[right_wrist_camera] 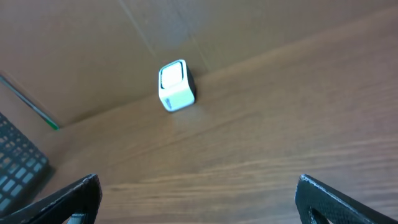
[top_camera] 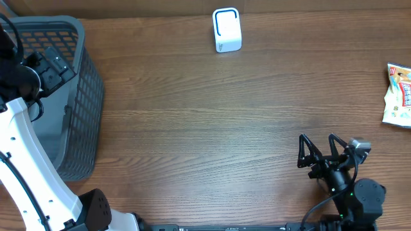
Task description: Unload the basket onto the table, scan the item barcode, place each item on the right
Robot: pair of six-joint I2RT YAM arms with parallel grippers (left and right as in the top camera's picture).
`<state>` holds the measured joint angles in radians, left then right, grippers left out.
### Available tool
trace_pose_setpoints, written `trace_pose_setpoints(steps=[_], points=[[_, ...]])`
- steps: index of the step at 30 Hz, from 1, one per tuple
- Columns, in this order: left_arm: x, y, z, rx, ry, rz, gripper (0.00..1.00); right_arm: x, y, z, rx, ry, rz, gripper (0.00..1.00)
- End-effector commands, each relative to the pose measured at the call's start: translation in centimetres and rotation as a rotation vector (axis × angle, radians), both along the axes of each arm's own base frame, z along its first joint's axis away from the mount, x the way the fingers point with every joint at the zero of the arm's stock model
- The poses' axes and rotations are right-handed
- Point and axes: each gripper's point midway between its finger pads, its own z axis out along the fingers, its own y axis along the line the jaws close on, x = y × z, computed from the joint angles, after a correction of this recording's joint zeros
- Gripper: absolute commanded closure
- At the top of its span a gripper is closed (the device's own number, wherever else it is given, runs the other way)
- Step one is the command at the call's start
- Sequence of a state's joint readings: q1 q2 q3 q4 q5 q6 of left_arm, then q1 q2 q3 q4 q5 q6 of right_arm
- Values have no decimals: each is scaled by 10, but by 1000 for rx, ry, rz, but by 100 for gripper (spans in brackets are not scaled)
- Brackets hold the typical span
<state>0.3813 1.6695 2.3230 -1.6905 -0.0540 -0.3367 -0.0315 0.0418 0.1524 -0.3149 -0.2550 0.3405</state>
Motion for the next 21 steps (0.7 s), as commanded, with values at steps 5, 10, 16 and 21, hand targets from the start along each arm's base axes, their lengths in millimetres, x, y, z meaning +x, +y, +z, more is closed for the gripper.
trace_pose_setpoints(steps=[5, 10, 16, 21], points=[[0, 0, 0, 10, 4, -9, 0, 11, -3, 4, -8, -166, -17, 0], [0, 0, 0, 10, 4, -9, 0, 13, -11, 4, -63, -178, -69, 0], [0, 0, 0, 10, 4, -9, 0, 14, -18, -3, -99, -153, -110, 0], [0, 0, 0, 10, 4, -9, 0, 15, -28, -5, -115, -143, -167, 0]])
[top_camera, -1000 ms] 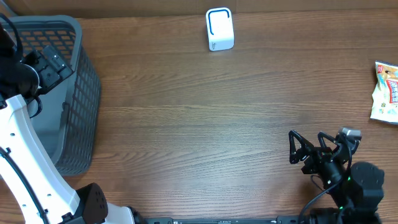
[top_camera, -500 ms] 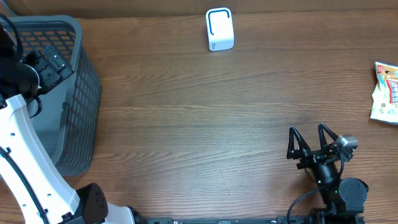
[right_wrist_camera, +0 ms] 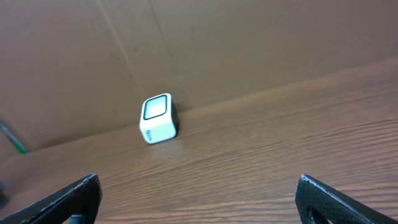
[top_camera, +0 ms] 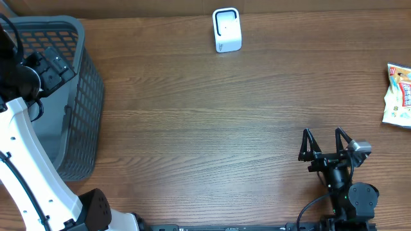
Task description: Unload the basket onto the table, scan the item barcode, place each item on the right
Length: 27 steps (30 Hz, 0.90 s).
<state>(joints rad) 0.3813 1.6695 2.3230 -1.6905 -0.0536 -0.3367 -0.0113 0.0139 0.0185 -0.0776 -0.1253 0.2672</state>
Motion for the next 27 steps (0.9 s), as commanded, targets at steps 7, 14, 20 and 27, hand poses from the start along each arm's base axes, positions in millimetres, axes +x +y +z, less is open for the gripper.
trace_pose_setpoints(steps=[7, 14, 20, 27], points=[[0, 0, 0, 10, 4, -9, 0, 1, -13, -4, -286, -22, -69, 0], [0, 0, 0, 10, 4, -9, 0, 1, -13, -4, -294, -22, -69, 0], [0, 0, 0, 10, 4, -9, 0, 1, -12, -4, -238, -18, -66, 0], [0, 0, 0, 10, 4, -9, 0, 1, -14, -4, -312, -22, -79, 0]])
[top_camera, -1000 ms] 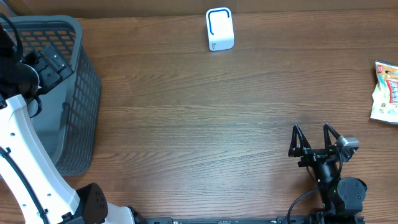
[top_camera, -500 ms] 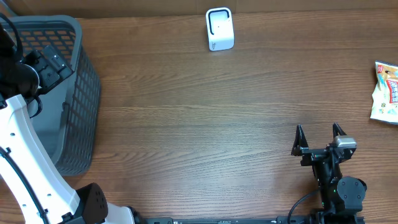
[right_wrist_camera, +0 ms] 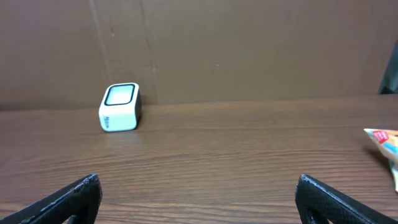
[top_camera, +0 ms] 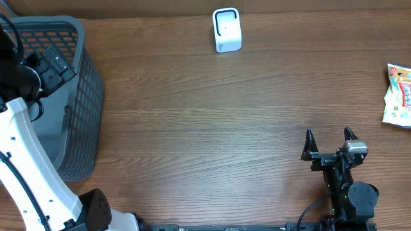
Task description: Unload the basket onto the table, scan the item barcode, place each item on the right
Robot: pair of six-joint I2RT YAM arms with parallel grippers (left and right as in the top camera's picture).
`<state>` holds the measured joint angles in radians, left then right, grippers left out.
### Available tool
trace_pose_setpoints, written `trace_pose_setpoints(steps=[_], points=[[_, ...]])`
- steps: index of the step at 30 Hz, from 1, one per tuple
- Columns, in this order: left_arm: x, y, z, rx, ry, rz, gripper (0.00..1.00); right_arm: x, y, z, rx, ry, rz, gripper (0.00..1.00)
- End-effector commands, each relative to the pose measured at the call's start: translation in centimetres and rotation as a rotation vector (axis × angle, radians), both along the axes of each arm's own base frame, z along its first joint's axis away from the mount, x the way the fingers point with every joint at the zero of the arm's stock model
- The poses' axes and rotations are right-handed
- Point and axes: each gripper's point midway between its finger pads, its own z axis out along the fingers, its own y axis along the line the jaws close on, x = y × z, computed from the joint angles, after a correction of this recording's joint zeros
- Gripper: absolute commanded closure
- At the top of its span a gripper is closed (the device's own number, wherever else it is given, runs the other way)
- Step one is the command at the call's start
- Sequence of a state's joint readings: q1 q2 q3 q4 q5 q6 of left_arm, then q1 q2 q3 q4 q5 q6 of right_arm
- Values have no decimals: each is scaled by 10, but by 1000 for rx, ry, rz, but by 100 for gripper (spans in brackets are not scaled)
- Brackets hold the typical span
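The white barcode scanner stands at the table's far edge, its dark window showing in the right wrist view. A yellow and white snack packet lies at the right edge, just showing in the wrist view. My right gripper hangs open near the front right of the table, empty, facing the back wall, far from both. In the right wrist view the right gripper has only bare wood between its tips. The left arm rises at the left; its gripper is out of view.
A grey mesh basket stands at the left edge beside the left arm. A brown cardboard wall closes the back of the table. The wooden table top spreads between scanner, packet and basket.
My right gripper has turned to the right: the scanner sits further left in its view and the packet has come into view at the right. It stays open and empty.
First the right gripper was open at the front right, angled to the left with the basket's corner in its view. Then it pointed more towards the scanner. Now it faces straight back, with the packet at its right. Nothing on the table has moved.
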<state>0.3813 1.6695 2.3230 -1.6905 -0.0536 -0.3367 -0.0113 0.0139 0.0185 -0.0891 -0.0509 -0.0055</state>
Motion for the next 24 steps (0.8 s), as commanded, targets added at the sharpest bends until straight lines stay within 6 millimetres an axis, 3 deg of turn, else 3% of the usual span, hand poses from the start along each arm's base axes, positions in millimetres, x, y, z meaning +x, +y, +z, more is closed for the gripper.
trace_pose_setpoints(steps=[1, 24], points=[[0, 0, 0, 10, 4, -9, 0, 0, -2, -2, -52, -8, -10, 0], [0, 0, 0, 10, 4, -9, 0, 0, -7, -2, -126, -8, -41, 0]])
